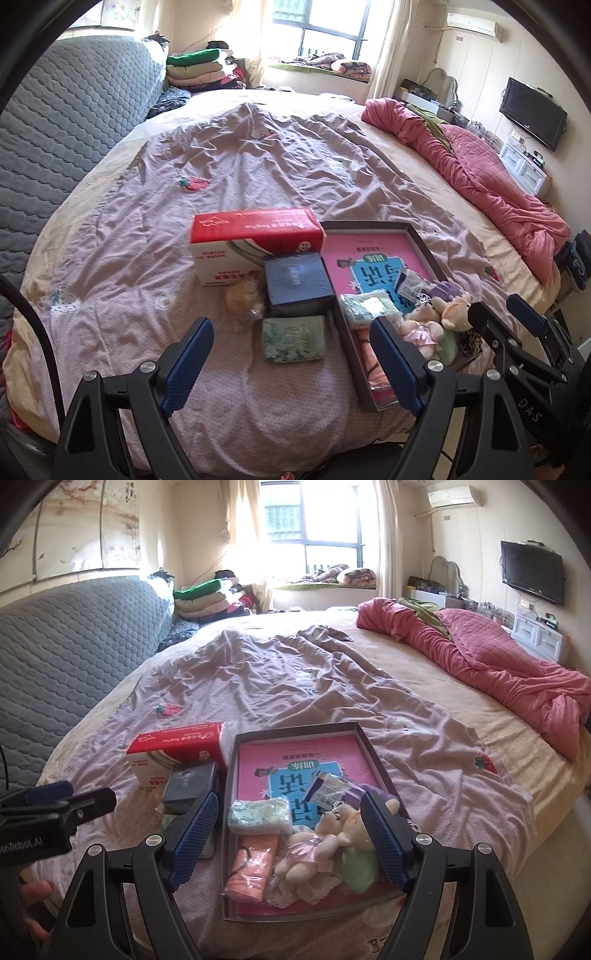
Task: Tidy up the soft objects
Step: 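Withdraw both open tools from the pink tray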
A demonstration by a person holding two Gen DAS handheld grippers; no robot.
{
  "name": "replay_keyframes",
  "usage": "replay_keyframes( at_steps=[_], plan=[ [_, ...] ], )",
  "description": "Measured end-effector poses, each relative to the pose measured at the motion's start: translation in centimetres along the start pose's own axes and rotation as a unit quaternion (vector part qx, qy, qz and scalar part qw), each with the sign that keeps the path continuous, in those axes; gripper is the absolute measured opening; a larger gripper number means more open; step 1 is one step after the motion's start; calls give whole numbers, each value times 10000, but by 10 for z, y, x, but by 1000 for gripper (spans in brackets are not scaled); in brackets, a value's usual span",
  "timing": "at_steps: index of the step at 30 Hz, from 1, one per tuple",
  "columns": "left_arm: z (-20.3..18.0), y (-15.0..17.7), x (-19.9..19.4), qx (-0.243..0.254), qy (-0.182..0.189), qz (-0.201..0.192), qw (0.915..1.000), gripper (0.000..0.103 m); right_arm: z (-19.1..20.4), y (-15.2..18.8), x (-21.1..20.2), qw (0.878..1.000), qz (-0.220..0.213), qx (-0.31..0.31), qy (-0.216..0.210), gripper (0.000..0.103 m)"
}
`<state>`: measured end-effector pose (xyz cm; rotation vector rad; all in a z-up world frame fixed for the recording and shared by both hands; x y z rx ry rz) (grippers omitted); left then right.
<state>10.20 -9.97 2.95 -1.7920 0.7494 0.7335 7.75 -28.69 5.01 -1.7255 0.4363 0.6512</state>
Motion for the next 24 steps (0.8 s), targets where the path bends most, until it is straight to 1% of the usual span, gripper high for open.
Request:
replay_keyframes(
  at_steps=[6, 12, 17, 24],
  plan=[
    [27, -15, -12, -208, -164, -163, 9995, 86, 19, -7, -4, 9997, -84, -167, -159, 81],
    [55, -24, -15, -422, -280, -207, 9985, 86, 44, -9, -1, 9989, -46, -325, -347, 81],
    [72, -22, -12, -507, -387, -153, 9978, 86, 65, -5, 6, 9977, 41, -355, -569, 81],
    [86, -13, 1, -525, -503, -15, 9974, 86, 89, 4, 19, 9957, 199, -431, -795, 81]
  ],
)
Point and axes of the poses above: each gripper's, at about its wrist camera, not at the fingertips, and x roughly the way its jaws point, z to its left, y to its underside, the point moved 7 cm from there along x, roughly the way its jaws point, and after that the axes turned 15 degrees about -x, right-handed, at the moved point
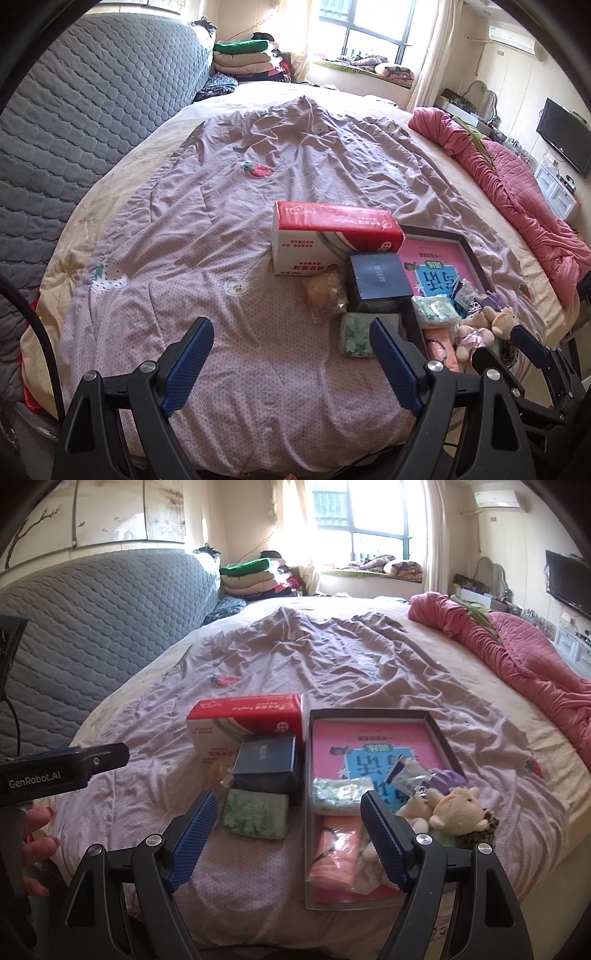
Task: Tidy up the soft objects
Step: 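Withdraw both open tools from the pink tray, then move the left tool to the clear bun bag while the right tool approaches the green tissue pack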
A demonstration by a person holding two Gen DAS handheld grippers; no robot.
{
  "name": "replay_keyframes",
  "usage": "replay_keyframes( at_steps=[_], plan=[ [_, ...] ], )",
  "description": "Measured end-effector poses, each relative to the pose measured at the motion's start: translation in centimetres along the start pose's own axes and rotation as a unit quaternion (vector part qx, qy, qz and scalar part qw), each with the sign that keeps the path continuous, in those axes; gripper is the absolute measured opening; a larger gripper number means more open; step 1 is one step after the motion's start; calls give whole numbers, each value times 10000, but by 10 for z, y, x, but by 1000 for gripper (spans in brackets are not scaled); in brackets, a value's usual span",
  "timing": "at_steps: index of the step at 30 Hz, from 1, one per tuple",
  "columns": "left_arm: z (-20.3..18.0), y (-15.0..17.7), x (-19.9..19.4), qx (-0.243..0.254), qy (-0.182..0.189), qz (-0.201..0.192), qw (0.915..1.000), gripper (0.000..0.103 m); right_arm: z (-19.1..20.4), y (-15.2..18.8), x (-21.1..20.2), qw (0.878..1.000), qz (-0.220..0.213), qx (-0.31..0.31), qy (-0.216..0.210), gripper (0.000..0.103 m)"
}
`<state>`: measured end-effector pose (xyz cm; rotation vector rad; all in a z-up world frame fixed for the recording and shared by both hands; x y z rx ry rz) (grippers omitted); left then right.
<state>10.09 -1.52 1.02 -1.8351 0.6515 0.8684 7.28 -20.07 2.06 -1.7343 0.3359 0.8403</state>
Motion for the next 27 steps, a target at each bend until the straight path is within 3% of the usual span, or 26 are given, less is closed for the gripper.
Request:
replay_keyframes(
  at_steps=[11, 27],
  plan=[
    [15, 13, 32, -144, -16, 345, 9993, 86, 31, 17, 35, 9991, 346, -170, -187, 81],
    [31, 17, 80, -347, 83, 661, 9972, 86, 46, 32, 92, 9964, 780, -87, -309, 81]
  ],
)
Point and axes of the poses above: each gripper's, at about its wrist camera, not at the fingertips, and x roughly the way its jaws point, z to its left, y to its underside, the point moved 7 cm from there along x, roughly the way its jaws point, and after that the axes turned 15 degrees about -x, right-handed, at the moved point
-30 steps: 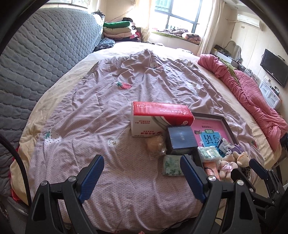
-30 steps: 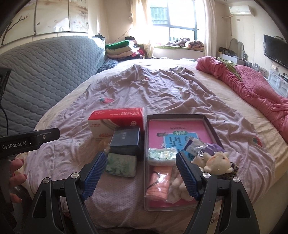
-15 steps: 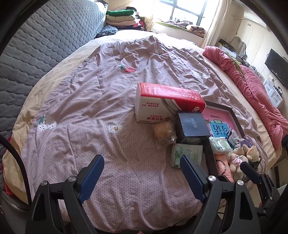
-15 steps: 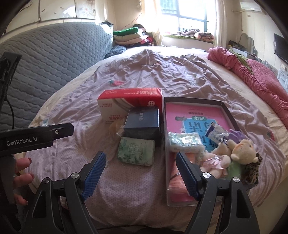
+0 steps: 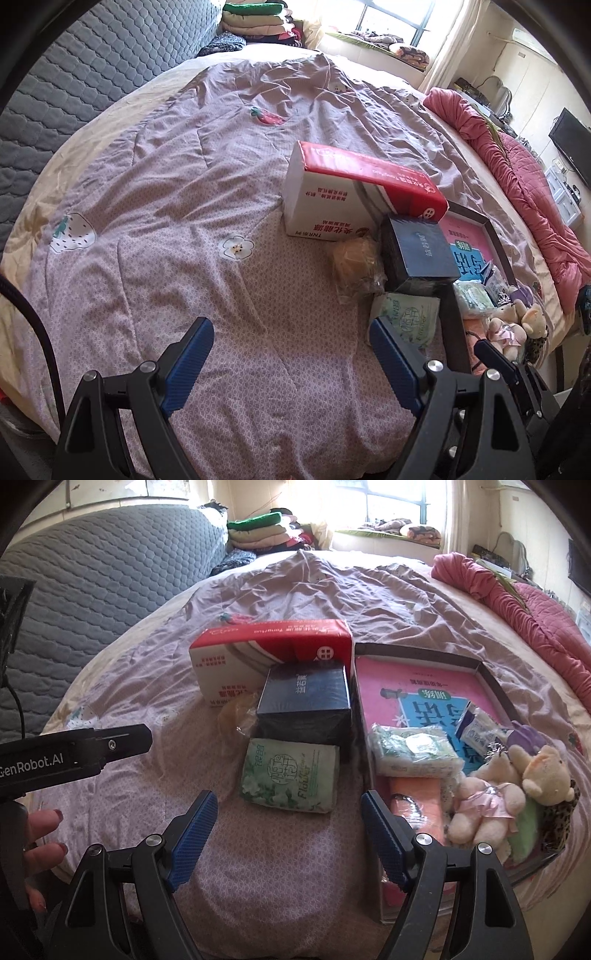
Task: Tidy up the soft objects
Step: 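Move the left tool to the clear bun bag while the right tool approaches the green tissue pack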
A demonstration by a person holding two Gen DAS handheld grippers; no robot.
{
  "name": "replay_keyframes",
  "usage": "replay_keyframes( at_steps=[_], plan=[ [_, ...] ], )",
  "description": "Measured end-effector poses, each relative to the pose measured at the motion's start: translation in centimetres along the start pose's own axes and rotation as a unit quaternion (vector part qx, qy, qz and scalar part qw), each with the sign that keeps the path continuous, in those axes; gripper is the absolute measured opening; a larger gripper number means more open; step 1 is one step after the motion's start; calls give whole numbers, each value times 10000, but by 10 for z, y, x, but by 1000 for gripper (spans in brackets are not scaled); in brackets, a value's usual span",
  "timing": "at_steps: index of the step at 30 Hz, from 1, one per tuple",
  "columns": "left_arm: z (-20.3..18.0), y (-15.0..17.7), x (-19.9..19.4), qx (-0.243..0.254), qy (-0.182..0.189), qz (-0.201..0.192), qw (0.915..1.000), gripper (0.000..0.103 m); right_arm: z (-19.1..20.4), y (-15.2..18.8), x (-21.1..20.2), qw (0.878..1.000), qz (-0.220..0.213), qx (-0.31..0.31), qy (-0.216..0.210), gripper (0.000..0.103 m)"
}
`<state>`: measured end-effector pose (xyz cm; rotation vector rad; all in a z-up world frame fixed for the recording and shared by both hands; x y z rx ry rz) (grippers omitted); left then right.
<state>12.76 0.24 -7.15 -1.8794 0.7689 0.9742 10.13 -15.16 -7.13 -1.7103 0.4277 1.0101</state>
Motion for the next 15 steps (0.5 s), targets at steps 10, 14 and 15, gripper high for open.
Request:
replay_keyframes(
  at_steps=[10, 14, 15],
  plan=[
    [-1, -7, 19, -79, 183, 152, 9997, 86, -2, 1, 32, 9998, 164, 80, 78, 81],
    [-5, -12, 31, -102, 245, 247, 9993, 86, -3, 2, 43, 9996, 253, 97, 106, 81],
    [-7, -13, 35, -101, 258, 279, 9992, 86, -3, 2, 46, 9995, 266, 101, 114, 81]
  ],
)
Point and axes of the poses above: each gripper's, at about its wrist camera, not at the fingertips, and x roughly the way its jaws point, z to its left, y to its underside, the point moved 7 cm from there along x, roughly the way its jaws point, and after that the axes turned 15 degrees about -x, right-handed, at the moved point
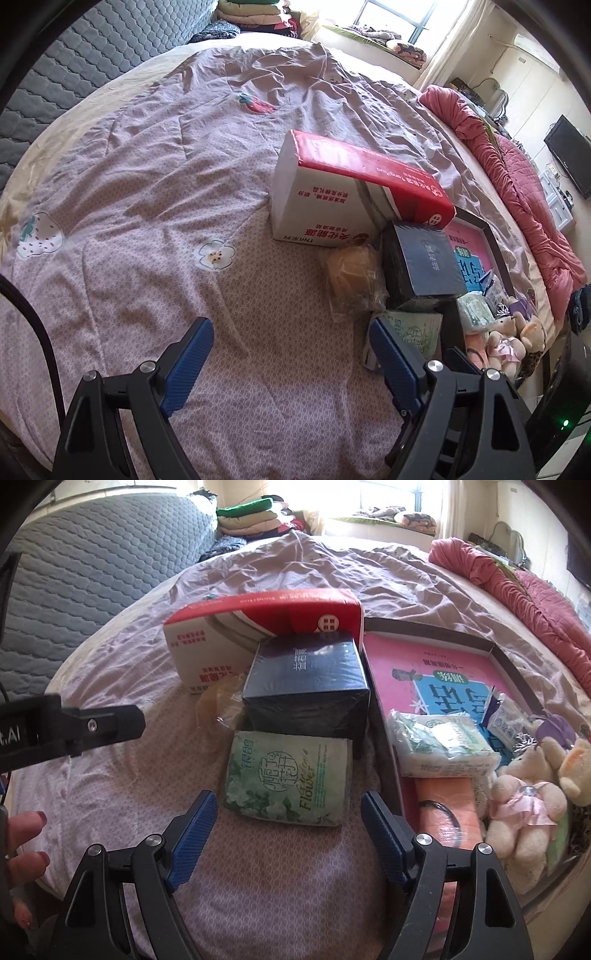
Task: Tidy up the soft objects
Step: 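Move the left tool to the clear bun bag while the right tool approaches the green tissue pack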
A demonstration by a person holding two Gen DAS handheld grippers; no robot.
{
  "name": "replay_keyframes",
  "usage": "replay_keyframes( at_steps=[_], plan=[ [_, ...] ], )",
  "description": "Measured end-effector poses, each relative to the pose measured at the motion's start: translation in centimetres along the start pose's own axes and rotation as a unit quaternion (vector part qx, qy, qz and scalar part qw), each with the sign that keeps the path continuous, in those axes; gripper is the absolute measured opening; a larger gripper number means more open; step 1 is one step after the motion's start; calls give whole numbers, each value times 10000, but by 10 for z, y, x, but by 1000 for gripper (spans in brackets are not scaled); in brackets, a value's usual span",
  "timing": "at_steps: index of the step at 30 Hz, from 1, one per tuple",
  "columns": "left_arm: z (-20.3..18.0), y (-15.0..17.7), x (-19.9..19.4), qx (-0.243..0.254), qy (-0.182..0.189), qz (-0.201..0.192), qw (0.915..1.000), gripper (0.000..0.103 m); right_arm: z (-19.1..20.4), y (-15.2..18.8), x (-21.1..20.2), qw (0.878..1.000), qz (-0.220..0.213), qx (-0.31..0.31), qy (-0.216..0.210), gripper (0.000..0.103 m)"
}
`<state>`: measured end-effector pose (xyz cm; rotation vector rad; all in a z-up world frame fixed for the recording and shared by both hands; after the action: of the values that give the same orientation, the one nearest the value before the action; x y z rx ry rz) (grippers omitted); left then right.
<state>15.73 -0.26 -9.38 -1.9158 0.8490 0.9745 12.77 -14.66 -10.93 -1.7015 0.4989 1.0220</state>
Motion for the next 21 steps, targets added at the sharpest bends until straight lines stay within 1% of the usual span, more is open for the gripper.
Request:
replay_keyframes(
  at_steps=[6, 9, 14, 17, 21],
  plan=[
    [-8, -2, 19, 91, 8, 162, 9998, 86, 5, -2, 13, 9999, 35, -97, 26, 81],
    [-13, -3, 25, 148, 31, 203, 9997, 86, 8, -4, 18, 9997, 27, -197, 107, 81],
    [-16, -6, 38, 87, 245, 411, 9988, 86, 10, -8, 24, 9992, -3, -341, 201, 81],
    [-16, -9, 44, 41, 253, 462, 9986, 86, 12, -10, 29, 9980, 10, -542, 311, 81],
    [-20, -14, 51, -40, 411, 579, 9975, 86, 15, -10, 34, 9956, 60, -811, 473, 82]
  ],
)
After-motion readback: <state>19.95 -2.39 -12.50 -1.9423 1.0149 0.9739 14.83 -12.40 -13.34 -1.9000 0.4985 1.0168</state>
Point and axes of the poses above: each gripper's, at about its wrist camera, not at the fingertips, and x roughly the way its jaws point, z to its left, y to its underside, the point moved 7 cm from there along x, roughly the way its jaws point, and after that the axes turned 15 degrees about -x, right-handed, at the moved point
